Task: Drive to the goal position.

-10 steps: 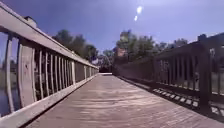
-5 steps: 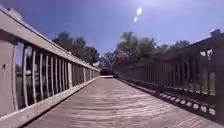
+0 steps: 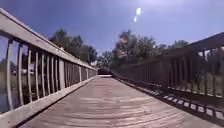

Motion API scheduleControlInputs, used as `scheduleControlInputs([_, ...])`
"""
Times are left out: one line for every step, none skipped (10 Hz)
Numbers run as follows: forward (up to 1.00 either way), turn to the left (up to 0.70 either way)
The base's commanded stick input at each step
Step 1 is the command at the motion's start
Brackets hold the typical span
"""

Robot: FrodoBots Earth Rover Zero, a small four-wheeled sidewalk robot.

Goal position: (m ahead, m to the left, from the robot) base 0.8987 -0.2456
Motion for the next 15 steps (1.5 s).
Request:
scheduleControlInputs([0.70, 0.00])
scheduleControlInputs([0.70, 0.00])
scheduleControlInputs([0.70, 0.00])
scheduleControlInputs([0.70, 0.00])
scheduleControlInputs([0.70, 0.00])
scheduleControlInputs([0.70, 0.00])
scheduleControlInputs([0.70, 0.00])
scheduleControlInputs([0.70, 0.00])
scheduleControlInputs([0.70, 0.00])
scheduleControlInputs([0.70, 0.00])
scheduleControlInputs([0.70, 0.00])
scheduleControlInputs([0.70, 0.00])
scheduleControlInputs([0.70, 0.00])
scheduleControlInputs([0.70, 0.00])
scheduleControlInputs([0.70, 0.00])
